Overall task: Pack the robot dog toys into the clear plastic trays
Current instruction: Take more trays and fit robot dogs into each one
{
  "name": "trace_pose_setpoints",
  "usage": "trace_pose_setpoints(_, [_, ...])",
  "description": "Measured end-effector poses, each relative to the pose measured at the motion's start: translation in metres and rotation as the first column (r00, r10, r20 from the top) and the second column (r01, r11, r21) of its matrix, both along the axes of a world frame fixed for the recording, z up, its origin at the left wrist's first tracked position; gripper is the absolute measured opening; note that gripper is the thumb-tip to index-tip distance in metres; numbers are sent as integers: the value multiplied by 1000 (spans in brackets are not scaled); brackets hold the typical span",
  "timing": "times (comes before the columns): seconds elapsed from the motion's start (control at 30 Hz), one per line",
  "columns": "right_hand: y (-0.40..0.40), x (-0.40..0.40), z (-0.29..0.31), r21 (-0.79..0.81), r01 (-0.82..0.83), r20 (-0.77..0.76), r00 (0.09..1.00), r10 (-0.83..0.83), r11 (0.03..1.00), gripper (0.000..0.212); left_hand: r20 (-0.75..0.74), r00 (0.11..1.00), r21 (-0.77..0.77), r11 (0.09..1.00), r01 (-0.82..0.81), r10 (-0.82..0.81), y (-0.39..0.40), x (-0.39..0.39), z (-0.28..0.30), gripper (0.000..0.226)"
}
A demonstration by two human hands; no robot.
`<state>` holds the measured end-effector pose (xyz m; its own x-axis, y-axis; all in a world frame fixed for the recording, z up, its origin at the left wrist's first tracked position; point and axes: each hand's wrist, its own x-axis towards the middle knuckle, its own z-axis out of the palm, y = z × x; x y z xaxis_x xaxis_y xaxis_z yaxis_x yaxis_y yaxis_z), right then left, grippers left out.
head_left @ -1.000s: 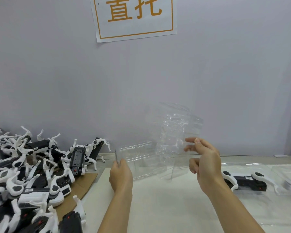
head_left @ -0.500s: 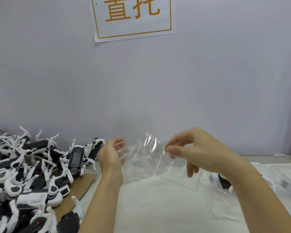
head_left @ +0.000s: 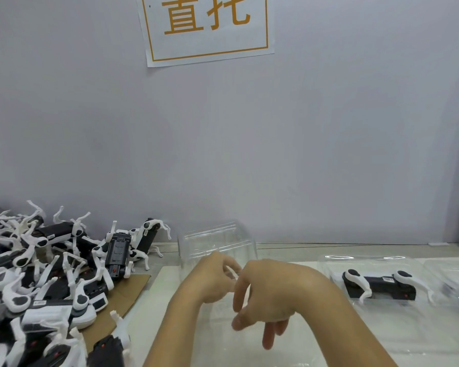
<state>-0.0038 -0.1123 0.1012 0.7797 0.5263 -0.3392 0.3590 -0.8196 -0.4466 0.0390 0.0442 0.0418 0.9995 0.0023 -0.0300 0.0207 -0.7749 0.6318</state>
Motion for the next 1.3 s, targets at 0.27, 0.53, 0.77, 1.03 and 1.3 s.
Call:
trace_pose_setpoints(0.27, [-3, 11, -12, -15, 71, 77, 995, -70, 997, 29, 207, 962, -139, 979, -150, 177, -3, 1, 2, 26])
trace_pose_setpoints(0.53, [-4, 18, -20, 39, 72, 50, 996, -73, 997, 26, 505, 762, -244, 914, -323, 405, 3, -1, 47, 7])
trace_pose_setpoints(0.77, [-5, 18, -21, 50, 64, 38, 997, -66, 997, 26, 243, 944, 402, 862, -309, 225, 52, 38, 58, 36])
trace_pose_setpoints(1.03, [-9, 21, -22, 74, 50, 24, 998, -52, 996, 27, 67, 972, 774, 604, -193, 224, 134, 83, 29, 78])
trace_pose_setpoints(1.3, [-11, 22, -22, 76, 25, 5, 1000, -25, 997, 29, 238, 964, 875, 405, -265, 116, 149, 91, 12, 44])
